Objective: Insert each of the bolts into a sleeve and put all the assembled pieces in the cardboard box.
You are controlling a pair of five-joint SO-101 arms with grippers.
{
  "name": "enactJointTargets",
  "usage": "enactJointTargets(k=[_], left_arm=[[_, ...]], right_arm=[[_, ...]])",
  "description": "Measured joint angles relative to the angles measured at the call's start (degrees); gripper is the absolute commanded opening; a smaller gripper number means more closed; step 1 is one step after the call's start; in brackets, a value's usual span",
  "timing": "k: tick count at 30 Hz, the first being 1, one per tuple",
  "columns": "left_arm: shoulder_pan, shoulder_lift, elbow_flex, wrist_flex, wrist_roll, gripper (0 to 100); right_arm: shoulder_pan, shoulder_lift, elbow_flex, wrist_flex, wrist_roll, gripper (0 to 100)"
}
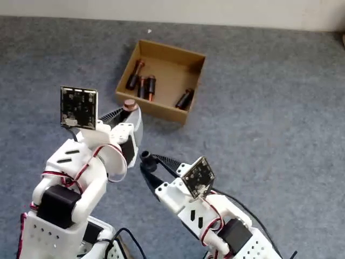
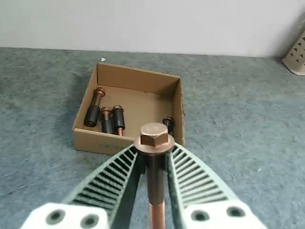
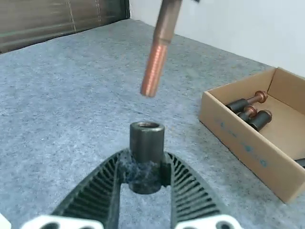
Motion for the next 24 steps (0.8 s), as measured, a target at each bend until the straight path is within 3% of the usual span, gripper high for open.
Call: enactJointTargets(k=[7, 24], left_arm=[[0.4, -0.2, 5.5, -4.2, 0.0, 8], [2.9, -2.5, 5.5, -4.6, 0.2, 8]], right_arm=[[-1.2, 0.0, 0.0, -2.2, 0.0, 0.4], [-1.3, 0.0, 3.8, -2.5, 0.0, 0.4]])
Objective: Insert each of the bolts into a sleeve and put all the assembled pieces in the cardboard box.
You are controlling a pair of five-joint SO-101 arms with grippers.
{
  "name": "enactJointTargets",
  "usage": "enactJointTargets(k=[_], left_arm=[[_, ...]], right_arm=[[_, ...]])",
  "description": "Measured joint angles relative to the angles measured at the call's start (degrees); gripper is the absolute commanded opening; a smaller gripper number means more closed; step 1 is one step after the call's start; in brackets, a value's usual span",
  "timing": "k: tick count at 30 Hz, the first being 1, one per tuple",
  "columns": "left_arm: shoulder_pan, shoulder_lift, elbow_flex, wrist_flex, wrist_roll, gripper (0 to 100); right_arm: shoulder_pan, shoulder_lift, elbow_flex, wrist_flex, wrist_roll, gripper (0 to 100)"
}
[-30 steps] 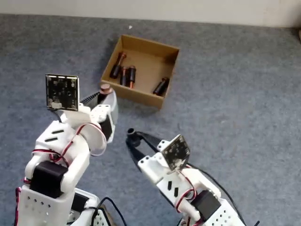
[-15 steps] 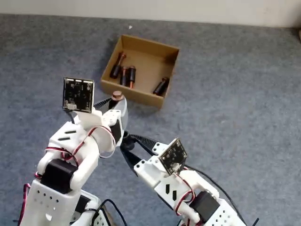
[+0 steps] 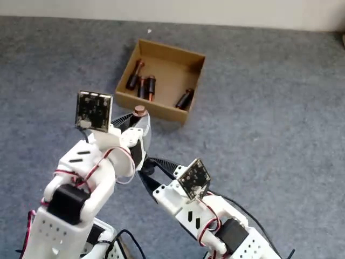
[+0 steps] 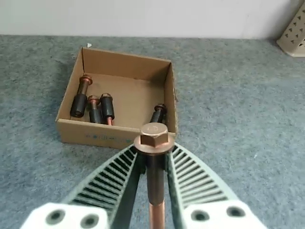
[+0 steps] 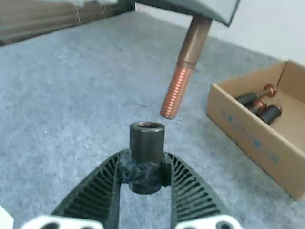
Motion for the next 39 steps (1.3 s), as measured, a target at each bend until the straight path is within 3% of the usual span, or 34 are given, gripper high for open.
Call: enactJointTargets(k=[12, 25, 32, 39], left_arm=[[0.1, -20.8, 9.6, 0.0, 0.0, 8], [0.3, -22.9, 12.4, 0.0, 0.0, 9], [-0.1, -22.5, 16.4, 0.0, 0.0, 24], [-0.1, -22.3, 17.2, 0.0, 0.0, 25]], right_arm=[[0.0, 0.0, 0.0, -6.7, 0.0, 0.4], [0.0, 0.0, 0.1, -6.7, 0.0, 0.4], [0.5, 0.3, 0.1, -8.4, 0.0, 0.4], [5.5, 0.5, 0.1, -10.9, 0.1, 0.4]])
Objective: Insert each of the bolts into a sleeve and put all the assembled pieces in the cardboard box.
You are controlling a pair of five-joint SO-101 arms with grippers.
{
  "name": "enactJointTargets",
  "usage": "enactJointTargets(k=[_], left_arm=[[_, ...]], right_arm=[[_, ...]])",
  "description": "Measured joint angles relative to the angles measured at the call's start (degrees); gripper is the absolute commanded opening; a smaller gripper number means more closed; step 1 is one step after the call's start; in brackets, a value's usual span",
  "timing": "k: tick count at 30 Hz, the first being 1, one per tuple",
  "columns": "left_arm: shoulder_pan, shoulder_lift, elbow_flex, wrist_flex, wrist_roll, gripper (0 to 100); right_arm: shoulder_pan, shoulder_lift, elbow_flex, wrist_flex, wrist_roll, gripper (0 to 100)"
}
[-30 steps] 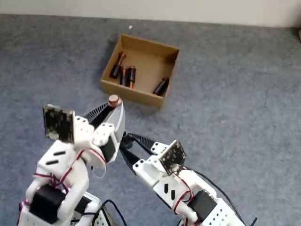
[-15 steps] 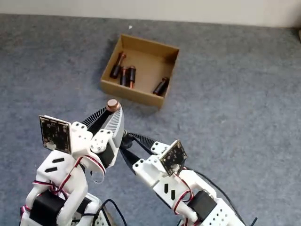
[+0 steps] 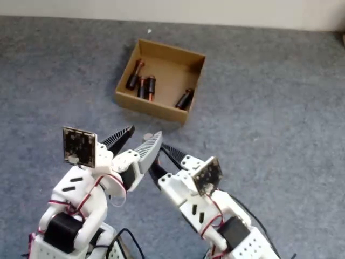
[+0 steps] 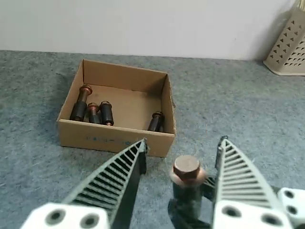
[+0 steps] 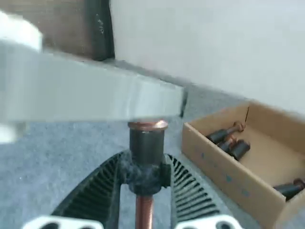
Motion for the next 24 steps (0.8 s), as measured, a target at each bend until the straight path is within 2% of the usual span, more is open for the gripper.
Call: enactJointTargets(k=[6, 12, 24], left_arm=[[0.0, -0.4, 0.0, 1.1, -4.7, 25], [-1.1, -0.2, 0.0, 1.2, -8.5, 24], [-20.7, 0.0, 15.7, 1.3, -17.9, 24]], right_arm=[[0.7, 0.1, 0.3, -0.1, 0.0, 0.4], [6.7, 0.1, 0.3, -0.1, 0.0, 0.4], [16.3, 0.1, 0.3, 2.9, -3.5, 0.4]])
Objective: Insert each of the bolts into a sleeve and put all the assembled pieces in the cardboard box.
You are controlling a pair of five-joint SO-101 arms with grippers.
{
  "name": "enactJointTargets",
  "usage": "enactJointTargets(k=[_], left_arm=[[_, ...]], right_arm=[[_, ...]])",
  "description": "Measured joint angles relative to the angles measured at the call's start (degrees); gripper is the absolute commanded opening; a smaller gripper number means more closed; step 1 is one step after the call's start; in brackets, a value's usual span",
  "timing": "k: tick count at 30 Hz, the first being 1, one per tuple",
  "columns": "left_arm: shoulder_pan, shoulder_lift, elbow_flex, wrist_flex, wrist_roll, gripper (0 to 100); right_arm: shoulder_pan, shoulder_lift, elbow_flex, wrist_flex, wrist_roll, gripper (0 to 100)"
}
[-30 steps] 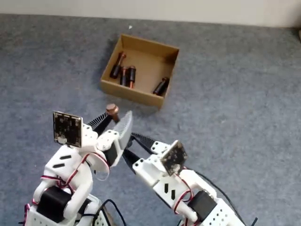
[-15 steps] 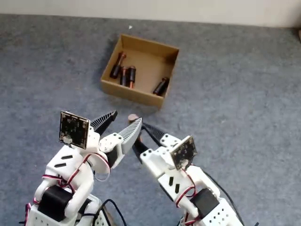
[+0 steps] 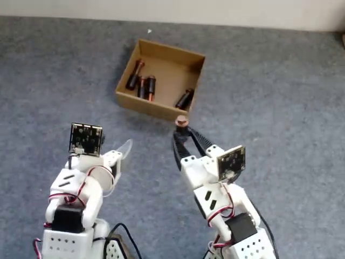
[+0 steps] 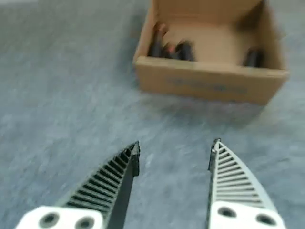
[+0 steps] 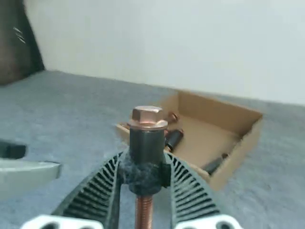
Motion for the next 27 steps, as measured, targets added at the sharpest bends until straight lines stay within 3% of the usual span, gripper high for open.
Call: enactJointTargets(k=[8, 14, 18, 22, 27], left_arm=[[-2.9, 0.0, 12.6, -8.5, -1.1, 24], [-2.9, 0.0, 13.2, -11.5, -1.1, 24], [-2.9, 0.0, 13.4, -11.8, -1.1, 24], [-3.4, 0.0, 13.4, -11.8, -1.1, 24], [-3.4, 0.0, 13.5, -11.8, -1.1, 15]], right_arm=[[3.0, 0.0, 0.0, 0.9, 0.0, 0.4], [3.0, 0.0, 0.0, 0.8, 4.2, 0.4], [3.0, 1.3, -0.4, -4.7, 7.3, 0.4], [3.0, 8.3, -2.9, -10.3, 9.6, 0.4], [3.0, 25.9, -12.3, -17.2, 10.2, 0.4]])
